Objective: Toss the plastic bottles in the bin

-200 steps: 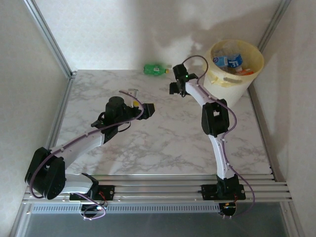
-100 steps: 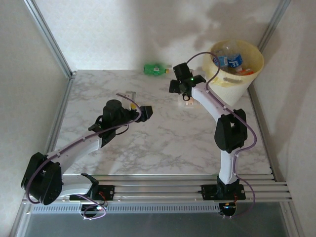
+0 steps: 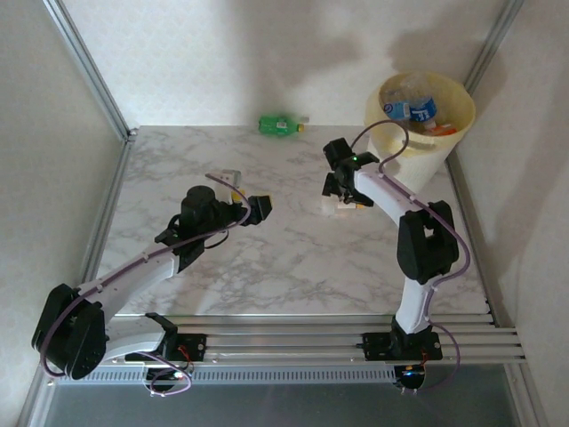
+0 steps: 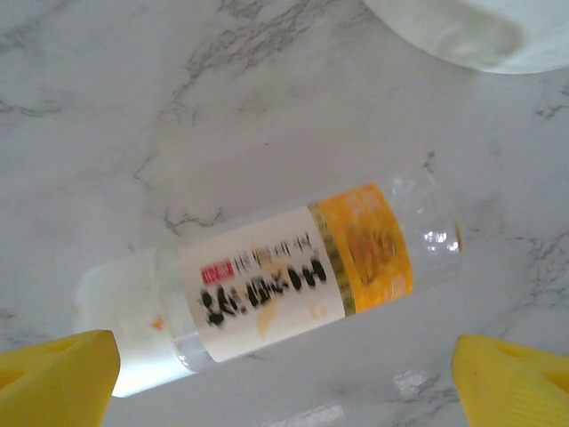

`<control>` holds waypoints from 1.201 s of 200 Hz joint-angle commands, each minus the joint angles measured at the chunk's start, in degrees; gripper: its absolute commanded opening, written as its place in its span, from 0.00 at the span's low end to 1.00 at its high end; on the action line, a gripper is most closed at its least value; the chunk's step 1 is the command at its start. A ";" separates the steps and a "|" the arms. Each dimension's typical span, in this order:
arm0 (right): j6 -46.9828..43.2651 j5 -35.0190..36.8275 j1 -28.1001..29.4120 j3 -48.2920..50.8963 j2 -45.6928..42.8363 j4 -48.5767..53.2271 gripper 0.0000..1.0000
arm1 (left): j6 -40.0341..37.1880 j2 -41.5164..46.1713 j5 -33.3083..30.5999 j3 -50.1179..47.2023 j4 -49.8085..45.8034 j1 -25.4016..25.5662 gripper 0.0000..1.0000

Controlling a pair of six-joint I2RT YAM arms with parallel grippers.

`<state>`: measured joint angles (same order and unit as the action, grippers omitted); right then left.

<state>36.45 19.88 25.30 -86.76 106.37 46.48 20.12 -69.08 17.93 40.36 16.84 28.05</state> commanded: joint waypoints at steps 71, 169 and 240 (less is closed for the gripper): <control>7.03 -6.75 -0.22 12.69 -0.45 -6.27 0.98 | -1.38 1.20 -2.20 -1.68 0.59 0.44 1.00; 7.87 -8.34 -2.11 13.26 2.11 -9.16 0.99 | -1.49 2.98 -2.64 -3.00 -0.49 0.47 1.00; 6.61 -8.02 -2.80 15.26 2.82 -10.84 0.97 | -1.07 3.78 -2.73 -3.53 -0.59 0.47 1.00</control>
<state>44.14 10.83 22.90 -72.73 108.03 32.99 19.46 -66.57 16.19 37.56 16.38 28.05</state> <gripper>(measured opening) 0.981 0.995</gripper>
